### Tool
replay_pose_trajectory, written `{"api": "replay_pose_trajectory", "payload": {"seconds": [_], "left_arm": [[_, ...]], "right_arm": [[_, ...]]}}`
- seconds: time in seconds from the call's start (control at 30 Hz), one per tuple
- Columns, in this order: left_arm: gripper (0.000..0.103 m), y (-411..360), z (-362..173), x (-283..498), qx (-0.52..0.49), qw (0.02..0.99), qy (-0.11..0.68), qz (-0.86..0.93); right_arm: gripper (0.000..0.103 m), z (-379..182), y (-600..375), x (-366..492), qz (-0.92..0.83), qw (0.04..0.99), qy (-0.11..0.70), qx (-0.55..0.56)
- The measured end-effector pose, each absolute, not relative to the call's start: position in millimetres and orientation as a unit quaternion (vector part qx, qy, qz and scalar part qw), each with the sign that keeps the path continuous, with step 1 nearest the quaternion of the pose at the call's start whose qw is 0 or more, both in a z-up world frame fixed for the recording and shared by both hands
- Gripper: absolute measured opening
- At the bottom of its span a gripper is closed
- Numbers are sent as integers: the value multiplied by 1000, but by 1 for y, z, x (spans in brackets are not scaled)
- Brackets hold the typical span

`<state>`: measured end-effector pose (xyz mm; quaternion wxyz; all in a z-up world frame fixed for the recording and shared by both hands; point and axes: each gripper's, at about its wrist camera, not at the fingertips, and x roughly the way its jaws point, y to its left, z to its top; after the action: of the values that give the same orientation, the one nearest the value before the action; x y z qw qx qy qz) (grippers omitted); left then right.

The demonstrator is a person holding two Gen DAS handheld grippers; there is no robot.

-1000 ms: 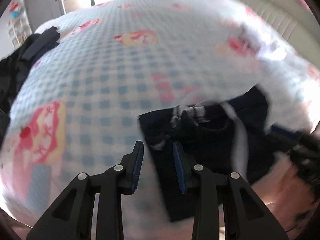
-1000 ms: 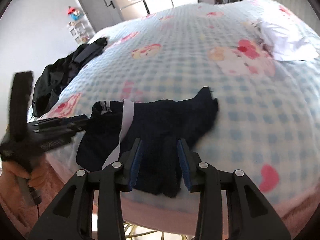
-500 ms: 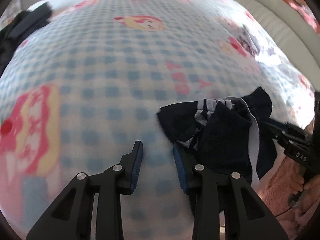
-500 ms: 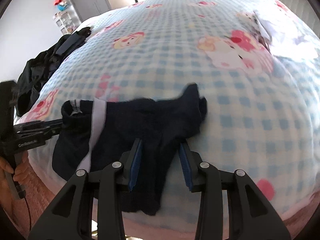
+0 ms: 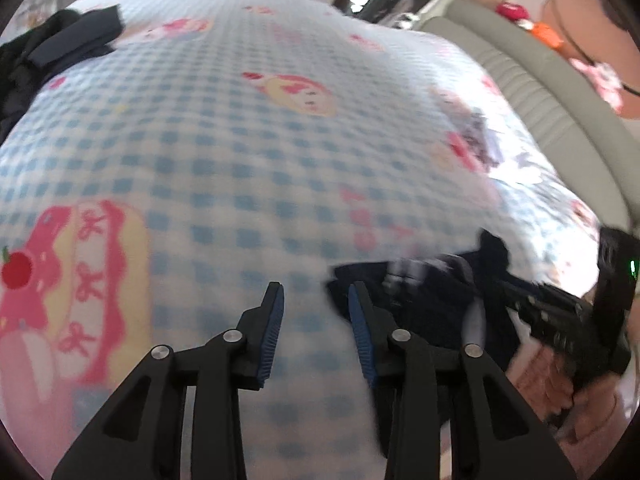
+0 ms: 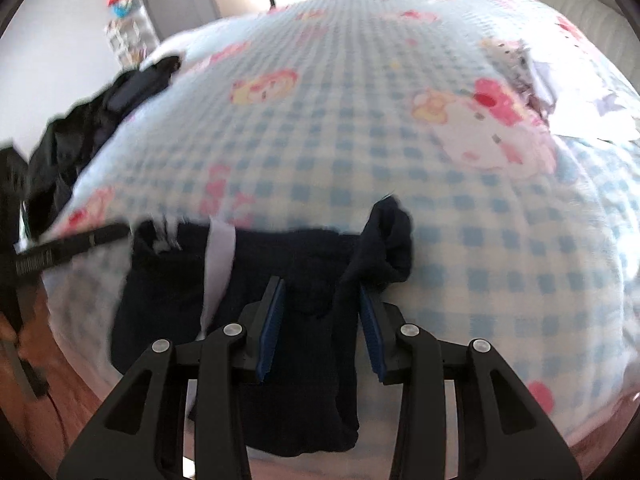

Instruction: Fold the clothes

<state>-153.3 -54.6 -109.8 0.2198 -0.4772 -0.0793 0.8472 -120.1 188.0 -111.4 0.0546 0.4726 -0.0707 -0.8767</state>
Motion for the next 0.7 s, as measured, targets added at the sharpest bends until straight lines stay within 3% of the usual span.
{"api": "replay_pose_trajectory", "payload": {"seconds": [0.17, 0.3, 0.4, 0.53, 0.7], "left_arm": [[38, -26, -118, -155, -493, 262, -37, 829], [41, -8, -133, -169, -505, 197, 20, 840], [42, -23, -138, -178, -519, 182, -42, 834], [40, -34, -118, -168, -475, 113, -9, 873], [40, -42, -104, -161, -442, 201, -108, 867]], "right_arm": [[42, -107, 173, -113, -873, 84, -55, 478], [43, -122, 161, -108, -868, 58, -10, 493], [43, -131, 176, -105, -865, 25, -19, 501], [44, -129, 203, -98, -864, -9, -57, 501], [46, -116, 204, -91, -877, 7, -74, 475]]}}
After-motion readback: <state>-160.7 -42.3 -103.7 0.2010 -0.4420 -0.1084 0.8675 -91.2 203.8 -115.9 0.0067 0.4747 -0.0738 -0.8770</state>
